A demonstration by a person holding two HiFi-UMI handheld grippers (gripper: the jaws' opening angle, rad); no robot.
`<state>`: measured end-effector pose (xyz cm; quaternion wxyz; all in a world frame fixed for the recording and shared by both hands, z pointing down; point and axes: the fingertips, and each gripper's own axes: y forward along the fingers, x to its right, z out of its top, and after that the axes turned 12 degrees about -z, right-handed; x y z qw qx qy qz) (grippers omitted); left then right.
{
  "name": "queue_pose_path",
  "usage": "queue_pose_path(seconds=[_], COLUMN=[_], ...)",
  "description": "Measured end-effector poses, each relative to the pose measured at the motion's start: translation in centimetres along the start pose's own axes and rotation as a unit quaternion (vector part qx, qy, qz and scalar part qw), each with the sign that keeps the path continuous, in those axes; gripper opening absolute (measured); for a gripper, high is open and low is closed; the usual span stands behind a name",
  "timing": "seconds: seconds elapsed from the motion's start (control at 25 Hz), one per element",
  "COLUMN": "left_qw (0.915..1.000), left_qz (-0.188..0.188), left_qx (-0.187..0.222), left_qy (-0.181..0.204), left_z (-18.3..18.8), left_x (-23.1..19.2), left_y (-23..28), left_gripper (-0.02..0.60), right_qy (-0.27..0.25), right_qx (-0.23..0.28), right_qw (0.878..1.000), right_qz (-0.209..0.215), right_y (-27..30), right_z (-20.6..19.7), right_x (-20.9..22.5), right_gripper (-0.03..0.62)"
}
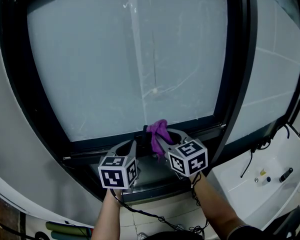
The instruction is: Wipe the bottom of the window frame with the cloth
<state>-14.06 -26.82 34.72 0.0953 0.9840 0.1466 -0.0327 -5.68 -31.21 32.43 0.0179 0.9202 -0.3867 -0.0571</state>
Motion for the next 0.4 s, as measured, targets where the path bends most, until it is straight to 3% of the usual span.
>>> queue_pose_path(seconds=[0.4], left_qw=[1.0], left_qz=[-0.001], left_qx=[0.0], left_qy=[0.001], left_z=[-0.04], left_x=[-0.11], left_y=[0.33], left_gripper=[0.003], right_qy=[0.0], right_qx=[-0.002], right_qw=[1.0], right_qz=[-0.001], right_y=[0.18], right_z=[-0.14], right_x=[0.21], right_gripper=[0.094])
